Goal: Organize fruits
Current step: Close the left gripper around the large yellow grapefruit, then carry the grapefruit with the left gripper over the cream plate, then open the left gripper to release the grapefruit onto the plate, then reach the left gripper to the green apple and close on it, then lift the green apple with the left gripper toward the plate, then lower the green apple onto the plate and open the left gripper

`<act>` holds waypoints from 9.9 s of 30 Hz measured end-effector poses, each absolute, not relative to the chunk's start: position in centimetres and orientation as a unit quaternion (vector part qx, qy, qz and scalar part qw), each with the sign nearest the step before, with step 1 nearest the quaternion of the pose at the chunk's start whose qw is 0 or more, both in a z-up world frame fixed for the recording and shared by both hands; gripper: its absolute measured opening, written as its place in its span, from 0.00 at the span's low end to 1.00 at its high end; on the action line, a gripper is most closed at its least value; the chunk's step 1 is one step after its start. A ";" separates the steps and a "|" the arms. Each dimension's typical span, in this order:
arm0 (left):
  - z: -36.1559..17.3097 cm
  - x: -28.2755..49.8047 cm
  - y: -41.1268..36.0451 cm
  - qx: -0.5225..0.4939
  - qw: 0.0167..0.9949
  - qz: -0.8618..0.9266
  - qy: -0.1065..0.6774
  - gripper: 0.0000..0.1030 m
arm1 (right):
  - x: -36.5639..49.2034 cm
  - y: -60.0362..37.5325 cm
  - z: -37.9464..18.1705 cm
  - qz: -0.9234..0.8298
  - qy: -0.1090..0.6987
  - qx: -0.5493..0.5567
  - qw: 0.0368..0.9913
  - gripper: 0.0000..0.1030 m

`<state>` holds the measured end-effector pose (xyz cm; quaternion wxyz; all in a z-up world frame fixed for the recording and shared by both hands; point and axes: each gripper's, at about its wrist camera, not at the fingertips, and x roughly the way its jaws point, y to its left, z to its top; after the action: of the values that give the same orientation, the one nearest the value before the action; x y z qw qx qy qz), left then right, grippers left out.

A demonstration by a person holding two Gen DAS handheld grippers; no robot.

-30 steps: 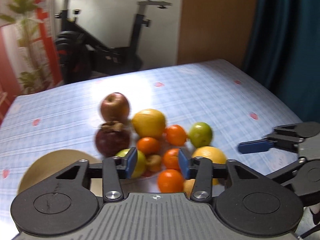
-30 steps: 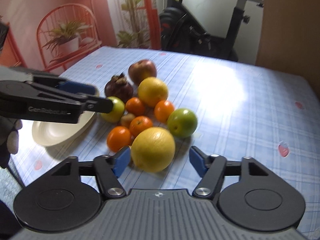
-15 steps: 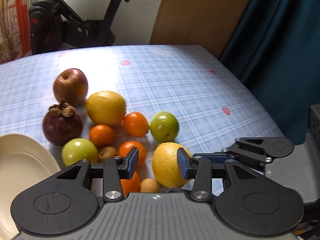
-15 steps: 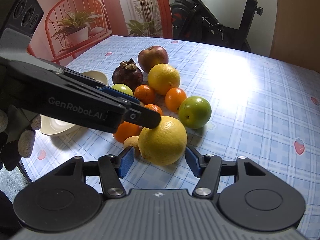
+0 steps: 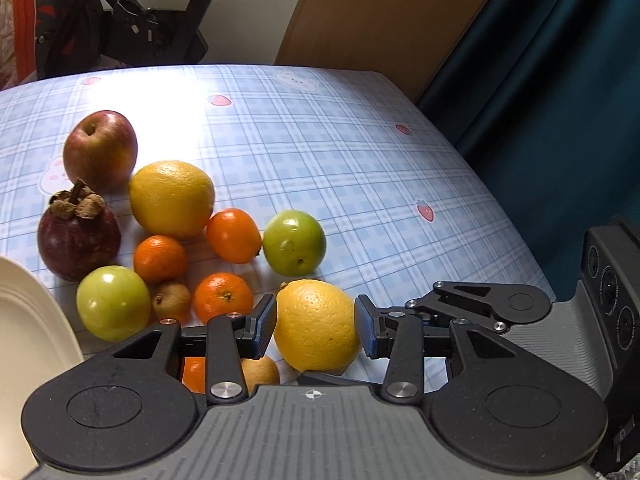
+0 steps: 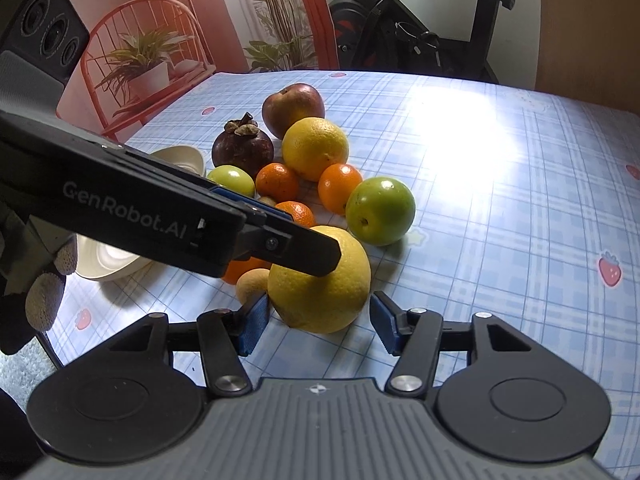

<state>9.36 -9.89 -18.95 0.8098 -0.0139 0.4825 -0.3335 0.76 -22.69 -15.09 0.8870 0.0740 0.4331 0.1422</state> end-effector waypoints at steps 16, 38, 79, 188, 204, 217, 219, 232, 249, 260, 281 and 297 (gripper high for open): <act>-19.0 9.7 -9.8 -0.029 0.804 -0.339 0.488 0.44 | 0.0 -23.0 -14.8 0.133 0.426 0.096 0.890 0.55; -15.6 9.8 -5.2 -0.070 0.825 -0.326 0.456 0.44 | 1.9 -20.3 -12.2 0.157 0.398 0.059 0.902 0.55; -15.6 13.4 13.4 -0.147 0.857 -0.162 0.466 0.44 | 15.4 -3.0 -15.9 0.313 0.409 -0.040 0.856 0.55; -17.5 14.5 -12.7 -0.033 0.808 -0.305 0.504 0.36 | 3.3 -25.7 -18.0 0.133 0.349 0.038 0.927 0.47; -17.5 14.1 -13.3 -0.010 0.806 -0.311 0.504 0.36 | 3.3 -26.1 -17.7 0.136 0.350 0.050 0.925 0.44; -13.7 12.6 -9.0 -0.037 0.821 -0.303 0.482 0.36 | 3.7 -23.2 -14.0 0.171 0.336 0.029 0.926 0.44; -13.0 12.2 -7.7 -0.036 0.826 -0.296 0.478 0.36 | 4.0 -22.0 -13.5 0.184 0.334 0.025 0.924 0.44; -11.4 10.1 5.1 -0.078 0.846 -0.205 0.485 0.36 | 7.5 -10.0 -13.4 0.299 0.352 -0.008 0.887 0.44; -13.1 9.8 15.3 -0.117 0.851 -0.127 0.497 0.36 | 12.3 0.0 -16.6 0.358 0.402 -0.023 0.842 0.44; -14.2 10.4 15.8 -0.115 0.853 -0.113 0.497 0.36 | 12.9 0.8 -17.6 0.348 0.417 -0.022 0.839 0.44; -14.0 10.6 16.3 -0.123 0.860 -0.093 0.487 0.36 | 12.6 0.2 -17.3 0.325 0.411 -0.007 0.851 0.44; -10.4 9.4 12.4 -0.062 0.893 -0.078 0.440 0.36 | 8.8 -4.2 -14.6 0.315 0.361 0.000 0.878 0.44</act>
<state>9.43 12.44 -10.40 0.8926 -0.0619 0.4399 -0.0776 8.80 -4.22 -14.64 0.8777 0.0002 0.3609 0.3153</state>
